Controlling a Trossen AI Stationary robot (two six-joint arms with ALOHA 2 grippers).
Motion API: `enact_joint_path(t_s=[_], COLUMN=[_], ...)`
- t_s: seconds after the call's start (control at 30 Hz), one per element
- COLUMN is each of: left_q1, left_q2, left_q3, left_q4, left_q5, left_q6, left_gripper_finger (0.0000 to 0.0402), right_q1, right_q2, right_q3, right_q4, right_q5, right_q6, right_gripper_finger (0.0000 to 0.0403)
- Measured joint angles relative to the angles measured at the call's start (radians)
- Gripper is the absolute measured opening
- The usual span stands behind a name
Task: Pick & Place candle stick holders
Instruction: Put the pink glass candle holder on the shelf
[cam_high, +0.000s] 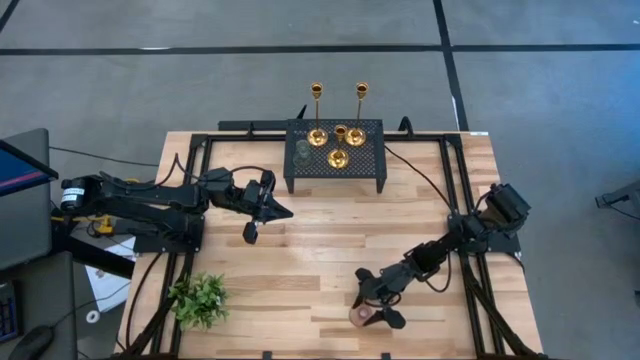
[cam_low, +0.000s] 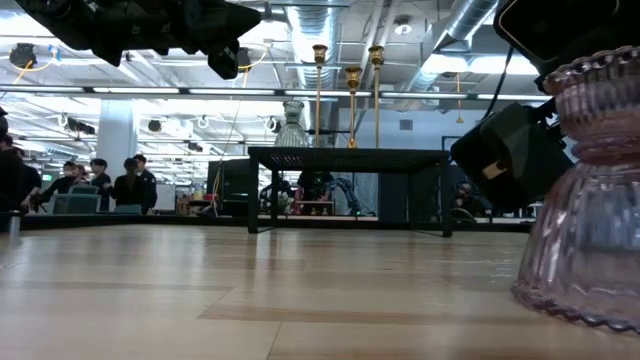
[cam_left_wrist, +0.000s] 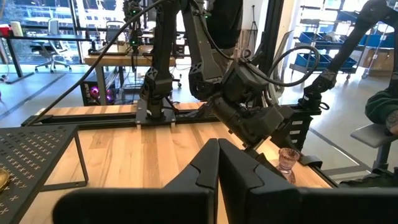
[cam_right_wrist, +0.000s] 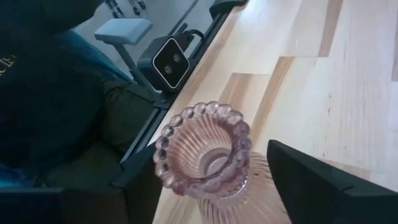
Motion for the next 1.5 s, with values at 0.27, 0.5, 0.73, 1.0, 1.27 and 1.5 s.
enact_joint_path(t_s=[0.27, 0.5, 0.73, 1.0, 1.27, 1.5], left_q1=[0.0, 0.0, 0.0, 0.0, 0.0, 0.0], left_q2=[0.0, 0.0, 0.0, 0.0, 0.0, 0.0], left_q3=[0.0, 0.0, 0.0, 0.0, 0.0, 0.0], left_q4=[0.0, 0.0, 0.0, 0.0, 0.0, 0.0], left_q5=[0.0, 0.0, 0.0, 0.0, 0.0, 0.0], left_q6=[0.0, 0.0, 0.0, 0.0, 0.0, 0.0], left_gripper_finger=[0.0008, 0.0005, 0.0007, 0.0008, 0.0005, 0.0008], right_q1=[-0.002, -0.028, -0.077, -0.159, -0.232, -0.296], right_q2=[-0.002, -0.003, -0.009, -0.11, -0.27, -0.409], right_q3=[0.0, 0.0, 0.0, -0.002, -0.003, -0.002], right_q4=[0.008, 0.006, -0.003, -0.073, -0.178, -0.268], right_q5=[0.001, -0.046, -0.086, -0.086, -0.084, -0.056], right_q6=[-0.002, -0.001, 0.001, -0.05, -0.125, -0.182], right_gripper_finger=[0.0182, 0.011, 0.0133, 0.0116, 0.0125, 0.0116])
